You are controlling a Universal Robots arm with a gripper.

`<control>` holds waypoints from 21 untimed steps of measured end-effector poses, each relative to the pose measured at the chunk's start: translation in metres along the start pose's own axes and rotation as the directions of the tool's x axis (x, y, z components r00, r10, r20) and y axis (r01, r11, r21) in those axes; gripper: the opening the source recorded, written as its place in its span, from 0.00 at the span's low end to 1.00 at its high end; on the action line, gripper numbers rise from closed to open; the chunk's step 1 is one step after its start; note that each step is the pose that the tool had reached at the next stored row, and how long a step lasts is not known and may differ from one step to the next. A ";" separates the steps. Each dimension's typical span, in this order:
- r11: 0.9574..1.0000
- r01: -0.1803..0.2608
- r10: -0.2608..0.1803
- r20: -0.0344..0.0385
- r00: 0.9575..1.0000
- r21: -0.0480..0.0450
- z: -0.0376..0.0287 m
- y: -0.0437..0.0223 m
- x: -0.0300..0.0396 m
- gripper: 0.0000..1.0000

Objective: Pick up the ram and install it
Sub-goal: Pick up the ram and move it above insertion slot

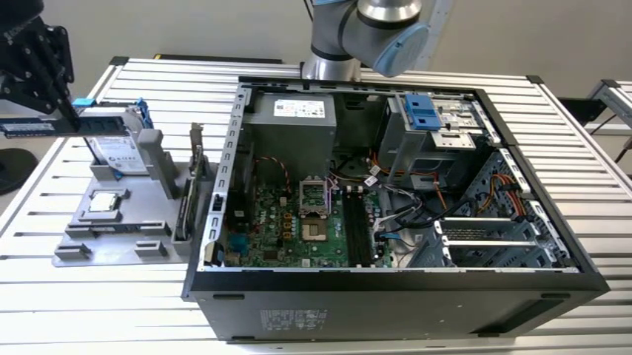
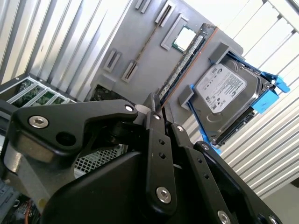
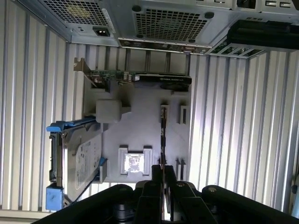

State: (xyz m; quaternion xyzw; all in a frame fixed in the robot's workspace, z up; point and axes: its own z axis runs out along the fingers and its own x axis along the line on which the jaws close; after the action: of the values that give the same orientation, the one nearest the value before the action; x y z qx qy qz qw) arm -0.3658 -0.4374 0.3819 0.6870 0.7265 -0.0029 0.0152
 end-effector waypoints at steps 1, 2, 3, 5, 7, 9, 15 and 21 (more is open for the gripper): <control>1.000 0.000 0.000 0.000 1.000 0.000 0.0000 0.0009 -0.0001 0.00; 1.000 0.000 0.000 0.000 1.000 0.000 0.0001 0.0017 -0.0001 0.00; 1.000 0.000 0.000 0.000 1.000 0.000 0.0001 0.0025 -0.0002 0.00; 1.000 0.000 0.000 0.000 1.000 0.000 0.0001 0.0042 -0.0003 0.00; 1.000 0.000 0.000 0.000 1.000 0.000 0.0001 0.0058 -0.0003 0.00; 1.000 0.000 0.000 0.000 1.000 0.000 0.0001 0.0075 -0.0004 0.00; 1.000 0.000 0.000 0.000 1.000 0.000 0.0002 0.0129 -0.0007 0.00; 1.000 0.000 0.000 0.000 1.000 0.000 0.0004 0.0188 -0.0011 0.00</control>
State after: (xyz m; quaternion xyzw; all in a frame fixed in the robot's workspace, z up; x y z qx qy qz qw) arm -0.3469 -0.4374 0.3818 0.6869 0.7265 -0.0029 0.0152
